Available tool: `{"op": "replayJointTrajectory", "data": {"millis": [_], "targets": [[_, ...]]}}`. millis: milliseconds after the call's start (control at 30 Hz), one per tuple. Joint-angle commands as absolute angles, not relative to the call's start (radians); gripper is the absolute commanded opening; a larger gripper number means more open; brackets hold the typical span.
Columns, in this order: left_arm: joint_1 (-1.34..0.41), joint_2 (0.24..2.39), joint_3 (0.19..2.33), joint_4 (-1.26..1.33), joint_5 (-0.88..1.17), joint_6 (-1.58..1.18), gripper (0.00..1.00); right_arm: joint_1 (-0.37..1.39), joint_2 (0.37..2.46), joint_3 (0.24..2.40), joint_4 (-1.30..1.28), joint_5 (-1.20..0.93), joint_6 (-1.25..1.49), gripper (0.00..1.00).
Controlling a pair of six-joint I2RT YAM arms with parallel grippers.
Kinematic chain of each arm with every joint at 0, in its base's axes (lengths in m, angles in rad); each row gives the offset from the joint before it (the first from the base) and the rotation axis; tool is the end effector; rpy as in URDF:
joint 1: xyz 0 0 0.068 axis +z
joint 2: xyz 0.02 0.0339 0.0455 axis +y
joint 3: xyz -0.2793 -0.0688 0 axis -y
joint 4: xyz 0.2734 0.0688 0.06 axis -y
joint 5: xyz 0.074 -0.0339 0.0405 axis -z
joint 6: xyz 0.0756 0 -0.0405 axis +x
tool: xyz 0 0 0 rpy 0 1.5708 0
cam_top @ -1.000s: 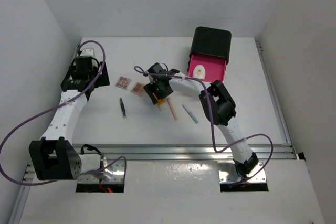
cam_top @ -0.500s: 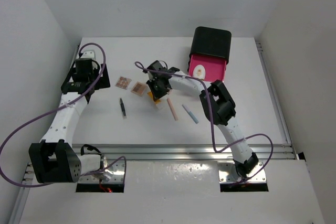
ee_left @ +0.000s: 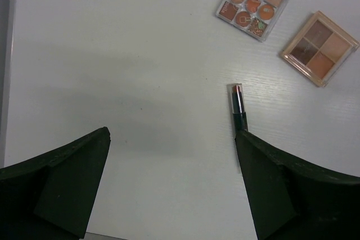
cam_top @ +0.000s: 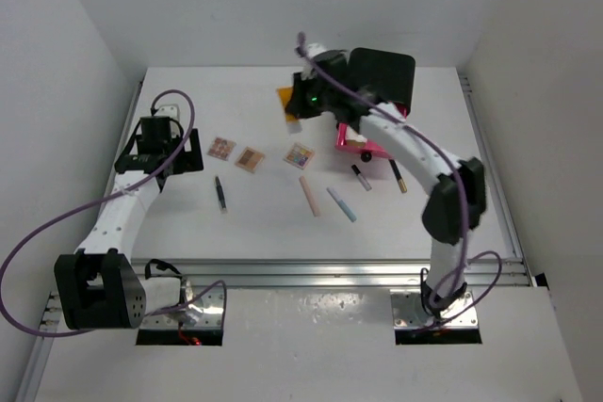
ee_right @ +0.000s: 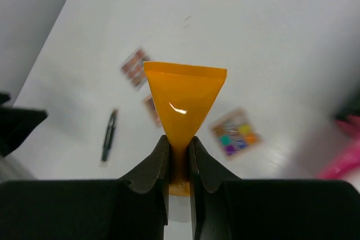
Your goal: Organize the makeup
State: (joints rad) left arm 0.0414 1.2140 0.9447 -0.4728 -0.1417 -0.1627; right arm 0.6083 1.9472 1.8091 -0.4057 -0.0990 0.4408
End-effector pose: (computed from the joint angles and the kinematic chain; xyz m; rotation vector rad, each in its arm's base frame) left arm 0.3110 0.0236 0.2597 -0.3064 2.2854 0.1018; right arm 0.4302 0.3087 0.3178 -0.2450 2.1848 0.7150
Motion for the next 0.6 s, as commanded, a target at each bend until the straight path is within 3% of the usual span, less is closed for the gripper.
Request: {"op": "replayJointTrajectory", "data": {"millis": [0, 167, 567], "targets": [[0.049, 1.187, 0.936, -0.457, -0.123, -0.173, 1.00, 0.512, 1.751, 1.689, -0.359, 0.076, 0.430, 0.05], [0.058, 1.178, 0.916, -0.448, -0.123, -0.173, 1.00, 0.351, 1.664, 1.456, -0.377, 0.173, 0.469, 0.05], [0.067, 1.178, 0.868, -0.448, -0.092, -0.193, 1.00, 0.216, 1.743, 1.399, -0.367, 0.232, 0.551, 0.04]]}}
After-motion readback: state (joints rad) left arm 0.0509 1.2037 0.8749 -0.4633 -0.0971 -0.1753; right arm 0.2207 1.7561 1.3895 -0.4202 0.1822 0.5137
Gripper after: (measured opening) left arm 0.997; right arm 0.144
